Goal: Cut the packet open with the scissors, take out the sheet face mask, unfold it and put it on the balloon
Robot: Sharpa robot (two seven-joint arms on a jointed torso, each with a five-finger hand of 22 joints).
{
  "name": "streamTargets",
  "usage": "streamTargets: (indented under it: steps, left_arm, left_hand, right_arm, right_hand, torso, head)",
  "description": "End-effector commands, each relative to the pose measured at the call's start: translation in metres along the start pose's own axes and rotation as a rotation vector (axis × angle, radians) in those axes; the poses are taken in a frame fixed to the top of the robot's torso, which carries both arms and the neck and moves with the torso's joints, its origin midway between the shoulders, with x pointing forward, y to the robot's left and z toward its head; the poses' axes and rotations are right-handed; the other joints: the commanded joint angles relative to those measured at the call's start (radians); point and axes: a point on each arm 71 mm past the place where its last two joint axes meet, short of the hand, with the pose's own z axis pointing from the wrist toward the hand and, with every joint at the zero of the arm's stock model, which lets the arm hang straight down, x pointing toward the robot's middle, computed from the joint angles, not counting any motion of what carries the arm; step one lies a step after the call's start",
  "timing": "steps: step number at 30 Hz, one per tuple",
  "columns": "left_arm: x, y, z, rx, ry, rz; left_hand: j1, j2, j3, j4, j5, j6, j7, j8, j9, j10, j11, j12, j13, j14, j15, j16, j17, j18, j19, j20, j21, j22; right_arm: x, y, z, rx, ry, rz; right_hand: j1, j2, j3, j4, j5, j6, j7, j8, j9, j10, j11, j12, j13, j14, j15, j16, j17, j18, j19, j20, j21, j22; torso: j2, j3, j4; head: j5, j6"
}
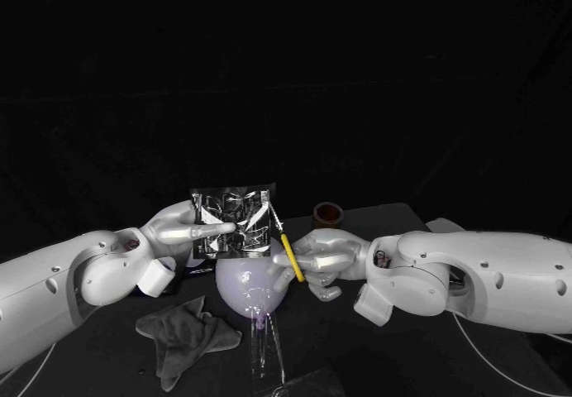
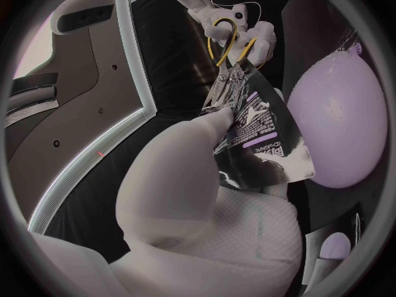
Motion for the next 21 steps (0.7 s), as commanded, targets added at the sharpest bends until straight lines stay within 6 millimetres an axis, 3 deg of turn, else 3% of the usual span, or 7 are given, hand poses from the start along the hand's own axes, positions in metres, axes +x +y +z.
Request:
streamTargets:
  steps: [1,21]
  left_arm:
    - [0.0044,-0.0020,0.0014,0.007,0.038,0.003]
    - [0.0063,-0.0007,0.0020,-0.011,0.056,0.021]
  left_hand:
    - [0.001,0.011,0.001,-0.005,0.003,0.001,0.004,0.003,0.136,0.008,-0.002,0.004,0.001,0.001,-0.006,-0.001,0.002,0.013,0.004,-0.003,0.003,0.000]
    - [0.000,0.010,0.000,-0.006,0.003,0.001,0.003,0.003,0.137,0.009,-0.003,0.004,0.001,0.001,-0.006,0.000,0.002,0.013,0.004,-0.003,0.003,0.000]
  right_arm:
    - [0.0018,0.0031,0.0005,-0.027,0.019,-0.017]
    - [0.0014,0.0130,0.0001,-0.060,0.010,-0.043]
  right_hand:
    - [0.001,0.009,-0.006,-0.001,-0.004,0.004,-0.001,0.005,0.001,0.010,0.000,-0.001,-0.002,0.077,-0.007,0.004,0.118,0.012,0.001,-0.003,-0.001,0.116]
    - [0.014,0.017,-0.014,-0.005,-0.004,0.005,-0.002,0.006,0.001,0.011,-0.001,-0.001,-0.011,0.077,-0.008,0.004,0.117,0.013,0.000,-0.004,-0.003,0.115]
  torso:
    - [0.000,0.0001,0.0007]
    - [0.000,-0.0007,0.0002]
  head:
    - [0.000,0.001]
    - [-0.001,0.002]
